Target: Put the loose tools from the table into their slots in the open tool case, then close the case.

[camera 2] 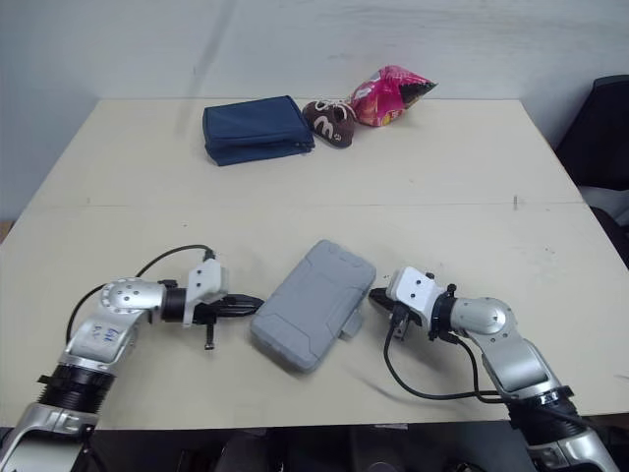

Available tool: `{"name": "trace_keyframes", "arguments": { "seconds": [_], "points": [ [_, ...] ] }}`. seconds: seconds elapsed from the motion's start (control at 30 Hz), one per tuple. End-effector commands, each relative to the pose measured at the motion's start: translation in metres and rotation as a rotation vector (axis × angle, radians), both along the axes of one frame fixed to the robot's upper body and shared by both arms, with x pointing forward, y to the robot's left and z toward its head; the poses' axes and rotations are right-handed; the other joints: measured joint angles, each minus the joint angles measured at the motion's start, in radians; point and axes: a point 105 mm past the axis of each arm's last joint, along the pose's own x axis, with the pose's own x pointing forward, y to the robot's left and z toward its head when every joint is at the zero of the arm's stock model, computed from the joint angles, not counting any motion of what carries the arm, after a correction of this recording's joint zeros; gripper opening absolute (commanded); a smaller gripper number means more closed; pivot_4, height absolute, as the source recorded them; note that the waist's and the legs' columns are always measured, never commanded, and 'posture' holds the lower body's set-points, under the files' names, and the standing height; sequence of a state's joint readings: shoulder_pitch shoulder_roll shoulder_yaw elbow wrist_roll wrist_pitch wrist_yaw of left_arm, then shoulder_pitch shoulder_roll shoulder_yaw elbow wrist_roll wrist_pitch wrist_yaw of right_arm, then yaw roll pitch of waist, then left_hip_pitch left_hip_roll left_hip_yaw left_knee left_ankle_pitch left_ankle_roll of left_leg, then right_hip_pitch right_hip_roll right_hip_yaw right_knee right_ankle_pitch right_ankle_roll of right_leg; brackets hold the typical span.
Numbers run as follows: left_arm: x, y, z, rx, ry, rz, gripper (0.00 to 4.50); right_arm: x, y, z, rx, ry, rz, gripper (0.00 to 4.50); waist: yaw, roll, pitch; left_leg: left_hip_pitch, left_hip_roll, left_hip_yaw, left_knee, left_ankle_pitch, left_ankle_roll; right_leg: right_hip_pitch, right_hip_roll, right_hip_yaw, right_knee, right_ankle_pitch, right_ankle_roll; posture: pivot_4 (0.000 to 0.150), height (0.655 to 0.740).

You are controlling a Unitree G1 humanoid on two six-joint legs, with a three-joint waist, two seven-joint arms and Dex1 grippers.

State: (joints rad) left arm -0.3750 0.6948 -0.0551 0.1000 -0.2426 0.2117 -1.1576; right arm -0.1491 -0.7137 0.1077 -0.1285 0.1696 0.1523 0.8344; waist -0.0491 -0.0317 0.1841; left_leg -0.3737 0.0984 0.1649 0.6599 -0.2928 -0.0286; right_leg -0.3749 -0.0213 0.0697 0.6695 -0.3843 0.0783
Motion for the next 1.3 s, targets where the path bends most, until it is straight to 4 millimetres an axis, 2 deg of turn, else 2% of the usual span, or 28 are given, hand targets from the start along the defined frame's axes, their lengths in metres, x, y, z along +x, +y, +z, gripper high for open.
{"name": "trace_keyframes", "arguments": {
  "seconds": [0.03, 0.17, 0.23, 0.33, 0.43, 0.53, 0.73, 0.87, 1.03, 1.3],
  "points": [
    [-0.004, -0.015, 0.05, -0.123, -0.067, -0.153, 0.05, -0.028, -0.007, 0.021, 0.089, 0.025, 0.009, 0.0, 0.015, 0.0, 0.0, -0.002, -0.001, -0.001, 0.0, 0.0, 0.0, 0.0, -0.001, -0.002, -0.001, 0.0, 0.0, 0.15, 0.74],
    [-0.011, -0.057, 0.058, -0.129, -0.069, -0.313, 0.05, -0.062, 0.01, 0.022, 0.145, 0.107, 0.088, 0.0, 0.018, 0.001, 0.0, -0.002, -0.002, 0.0, 0.001, -0.001, 0.001, 0.001, -0.001, -0.008, -0.002, 0.001, 0.002, 0.15, 0.74],
    [-0.012, -0.072, 0.057, -0.12, -0.083, -0.356, 0.05, -0.069, 0.017, 0.021, 0.152, 0.126, 0.102, 0.0, 0.016, 0.001, 0.0, -0.001, -0.002, 0.0, 0.001, -0.001, 0.001, 0.002, -0.001, -0.008, -0.002, 0.001, 0.002, 0.15, 0.74],
    [-0.009, -0.099, 0.046, -0.083, -0.098, -0.408, 0.05, -0.067, 0.026, 0.016, 0.154, 0.109, 0.072, 0.0, 0.013, 0.001, 0.0, -0.001, -0.001, 0.0, 0.002, -0.001, 0.001, 0.001, 0.002, -0.007, -0.002, 0.001, 0.002, 0.15, 0.74],
    [0.003, -0.112, 0.031, -0.012, -0.124, -0.398, 0.05, -0.06, 0.031, 0.012, 0.147, 0.096, 0.056, 0.0, 0.014, 0.001, 0.0, -0.001, -0.001, 0.0, 0.003, -0.001, 0.0, 0.001, 0.011, -0.003, -0.002, 0.002, 0.002, 0.15, 0.74],
    [0.008, -0.121, 0.022, 0.039, -0.129, -0.411, 0.05, -0.054, 0.036, 0.007, 0.139, 0.092, 0.052, 0.0, 0.01, 0.001, 0.0, -0.001, -0.001, 0.002, 0.003, -0.002, -0.001, 0.0, 0.011, 0.008, -0.002, 0.002, 0.001, 0.15, 0.74],
    [0.001, -0.119, -0.006, 0.164, -0.105, -0.467, 0.05, -0.048, 0.045, -0.004, 0.125, 0.124, 0.063, 0.0, 0.011, 0.0, 0.0, 0.001, 0.001, 0.005, 0.003, -0.002, -0.002, 0.0, 0.011, 0.012, -0.002, 0.002, 0.001, 0.15, 0.74],
    [0.005, -0.119, -0.013, 0.169, -0.074, -0.413, 0.05, -0.044, 0.052, -0.007, 0.13, 0.124, 0.081, 0.0, 0.011, 0.0, -0.001, 0.003, 0.002, 0.006, 0.002, -0.002, -0.002, 0.001, 0.011, 0.014, -0.002, 0.002, 0.001, 0.15, 0.74],
    [0.004, -0.118, -0.021, 0.195, -0.037, -0.395, 0.05, -0.036, 0.066, 0.0, 0.177, 0.107, 0.091, 0.0, 0.008, -0.001, -0.004, 0.004, 0.002, 0.007, 0.003, -0.002, -0.002, 0.001, 0.012, 0.015, -0.001, 0.002, 0.001, 0.15, 0.74],
    [0.001, -0.11, -0.038, 0.254, 0.005, -0.398, 0.05, -0.024, 0.08, 0.002, 0.17, 0.085, 0.122, 0.0, -0.015, -0.01, -0.014, 0.007, 0.004, 0.008, 0.002, -0.002, -0.003, 0.002, 0.014, 0.015, 0.0, 0.002, 0.0, 0.15, 0.74]
  ]
}}
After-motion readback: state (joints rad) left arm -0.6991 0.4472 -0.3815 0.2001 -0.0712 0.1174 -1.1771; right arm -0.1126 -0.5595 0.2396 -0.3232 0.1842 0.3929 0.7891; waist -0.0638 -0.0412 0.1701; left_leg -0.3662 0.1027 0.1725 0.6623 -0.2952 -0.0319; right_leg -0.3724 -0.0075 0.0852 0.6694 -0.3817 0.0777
